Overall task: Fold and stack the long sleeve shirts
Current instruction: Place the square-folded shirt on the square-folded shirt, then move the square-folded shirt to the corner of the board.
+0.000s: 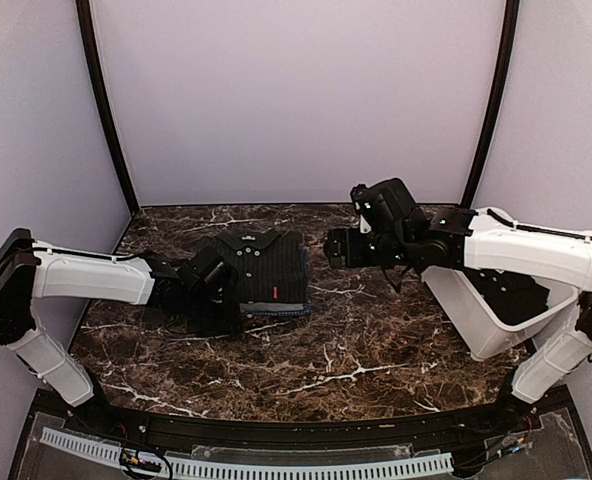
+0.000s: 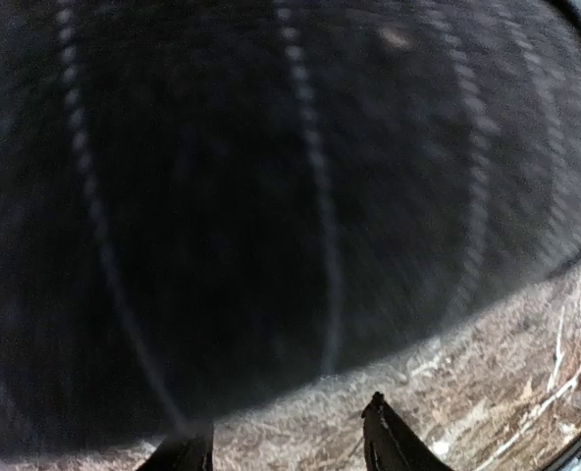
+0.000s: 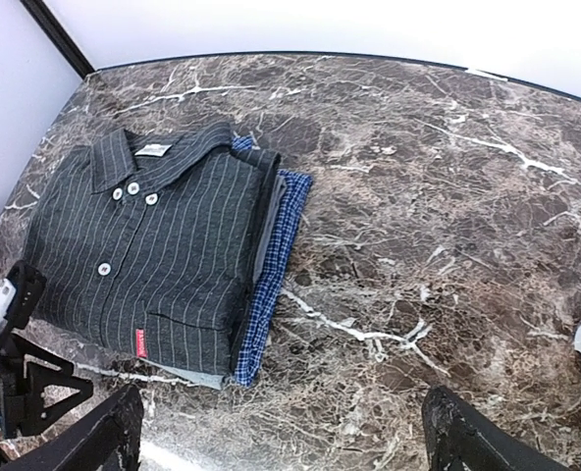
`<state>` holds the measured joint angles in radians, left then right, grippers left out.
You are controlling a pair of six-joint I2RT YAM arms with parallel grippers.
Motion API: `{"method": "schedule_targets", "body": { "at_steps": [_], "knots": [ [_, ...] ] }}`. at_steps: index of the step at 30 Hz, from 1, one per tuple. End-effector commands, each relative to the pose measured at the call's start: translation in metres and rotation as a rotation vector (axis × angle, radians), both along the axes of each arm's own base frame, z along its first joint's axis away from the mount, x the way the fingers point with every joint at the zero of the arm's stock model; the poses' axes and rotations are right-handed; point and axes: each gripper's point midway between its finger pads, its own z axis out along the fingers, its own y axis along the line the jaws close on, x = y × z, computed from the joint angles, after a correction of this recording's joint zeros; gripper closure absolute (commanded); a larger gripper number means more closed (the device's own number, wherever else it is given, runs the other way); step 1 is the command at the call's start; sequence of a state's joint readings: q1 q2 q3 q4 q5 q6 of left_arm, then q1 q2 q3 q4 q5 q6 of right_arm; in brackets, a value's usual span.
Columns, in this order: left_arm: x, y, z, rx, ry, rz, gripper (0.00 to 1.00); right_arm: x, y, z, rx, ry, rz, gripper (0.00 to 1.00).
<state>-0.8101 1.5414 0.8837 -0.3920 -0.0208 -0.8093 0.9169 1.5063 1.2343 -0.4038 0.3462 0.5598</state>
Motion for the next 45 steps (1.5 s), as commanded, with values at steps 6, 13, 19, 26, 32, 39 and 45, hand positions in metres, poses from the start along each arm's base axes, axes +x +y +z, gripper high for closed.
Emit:
{"method": "schedule_targets", "body": {
  "at_steps": [6,13,19,26,32,39,45],
  "knots": [
    [0.042,0.003,-0.035,0.149,-0.077,0.068,0.49,0.003,-0.024,0.011,0.027,-0.039,-0.074,0.03],
    [0.08,0.017,-0.043,0.148,-0.087,0.108,0.49,0.003,-0.039,0.011,0.029,-0.035,-0.099,0.02],
    [0.121,0.021,-0.04,0.132,-0.102,0.11,0.5,0.006,-0.052,0.009,0.021,-0.031,-0.124,0.02],
    [0.173,0.001,-0.037,0.132,-0.133,0.071,0.5,0.008,-0.066,0.009,0.02,-0.028,-0.15,0.02],
    [0.207,0.001,-0.042,0.122,-0.135,0.081,0.5,0.007,-0.071,0.008,0.013,-0.02,-0.157,0.01],
    [0.241,0.014,-0.044,0.118,-0.139,0.104,0.51,0.005,-0.074,0.005,-0.002,-0.007,-0.158,0.01],
    [0.264,0.003,-0.042,0.074,-0.149,0.088,0.51,0.002,-0.077,0.0,-0.013,0.008,-0.165,0.01]
  ]
}}
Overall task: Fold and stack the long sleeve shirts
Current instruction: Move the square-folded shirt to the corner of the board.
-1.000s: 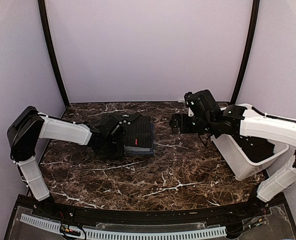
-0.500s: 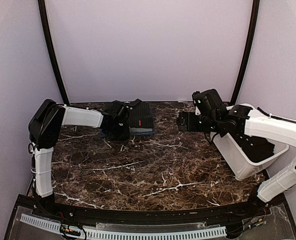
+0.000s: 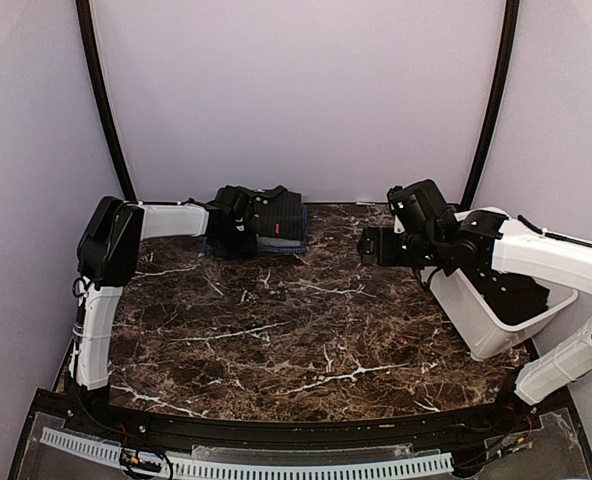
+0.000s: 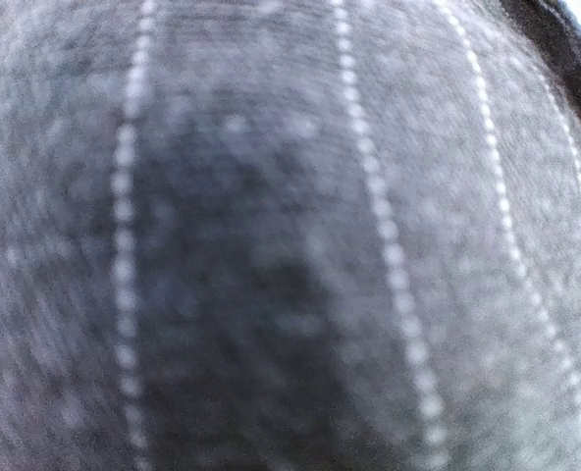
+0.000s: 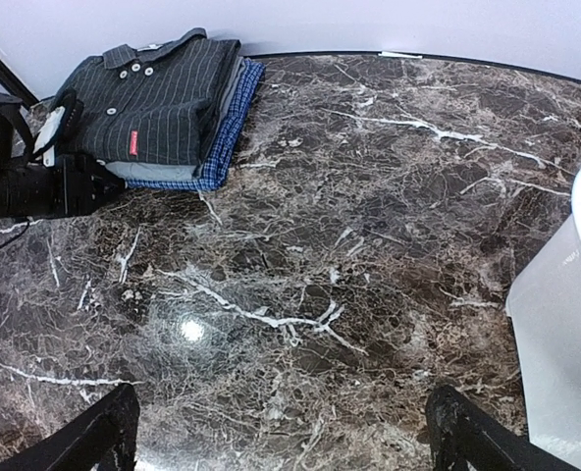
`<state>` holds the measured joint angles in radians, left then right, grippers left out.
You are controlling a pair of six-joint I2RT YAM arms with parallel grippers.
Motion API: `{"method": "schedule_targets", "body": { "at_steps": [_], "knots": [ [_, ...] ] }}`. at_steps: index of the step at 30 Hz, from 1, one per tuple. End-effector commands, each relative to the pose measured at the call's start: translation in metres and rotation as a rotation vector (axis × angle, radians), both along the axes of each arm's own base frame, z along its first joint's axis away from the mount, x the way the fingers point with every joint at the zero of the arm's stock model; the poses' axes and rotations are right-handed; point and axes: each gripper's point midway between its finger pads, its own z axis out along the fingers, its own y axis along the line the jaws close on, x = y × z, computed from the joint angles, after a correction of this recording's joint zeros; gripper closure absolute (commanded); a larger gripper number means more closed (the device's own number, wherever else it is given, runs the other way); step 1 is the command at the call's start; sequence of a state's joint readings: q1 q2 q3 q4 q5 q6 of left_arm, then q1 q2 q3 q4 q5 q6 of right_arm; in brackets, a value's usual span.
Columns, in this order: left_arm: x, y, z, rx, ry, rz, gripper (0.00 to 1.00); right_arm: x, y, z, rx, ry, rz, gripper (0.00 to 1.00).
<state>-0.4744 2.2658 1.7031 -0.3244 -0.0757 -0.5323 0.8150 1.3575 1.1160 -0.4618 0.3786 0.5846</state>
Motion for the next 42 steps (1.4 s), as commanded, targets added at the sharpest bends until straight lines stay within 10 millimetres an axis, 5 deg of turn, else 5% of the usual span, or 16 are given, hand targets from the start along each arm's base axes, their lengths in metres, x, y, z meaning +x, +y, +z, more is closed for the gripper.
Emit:
{"method": "schedule_targets", "body": {
  "at_steps": [1,6,26,31,34,35,39,42],
  "knots": [
    [-0.001,0.0,-0.023,0.01,0.076,-0.033,0.52,-0.001,-0.008,0.002,0.005,-0.002,-0.025,0.01],
    [0.014,-0.006,-0.018,0.015,0.064,-0.038,0.52,-0.003,-0.01,0.001,0.004,0.006,-0.026,0.02],
    [0.019,0.005,0.01,0.025,0.031,-0.086,0.47,-0.002,-0.01,0.007,0.01,0.004,-0.031,0.01],
    [0.004,-0.01,0.038,-0.028,0.007,-0.159,0.36,0.0,-0.011,0.01,0.014,-0.004,-0.037,0.01],
    [-0.008,-0.021,0.071,-0.063,-0.049,-0.203,0.3,0.002,-0.012,0.009,0.016,-0.004,-0.041,0.01],
    [-0.016,-0.022,0.068,-0.065,-0.038,-0.214,0.25,0.003,-0.012,0.01,0.016,-0.007,-0.044,0.01],
    [-0.045,-0.03,0.111,-0.121,-0.112,-0.261,0.03,0.005,-0.013,0.013,0.031,-0.018,-0.055,0.01],
    [-0.068,-0.034,0.121,-0.154,-0.137,-0.287,0.01,0.006,-0.014,0.019,0.049,-0.037,-0.06,0.01]
  ]
}}
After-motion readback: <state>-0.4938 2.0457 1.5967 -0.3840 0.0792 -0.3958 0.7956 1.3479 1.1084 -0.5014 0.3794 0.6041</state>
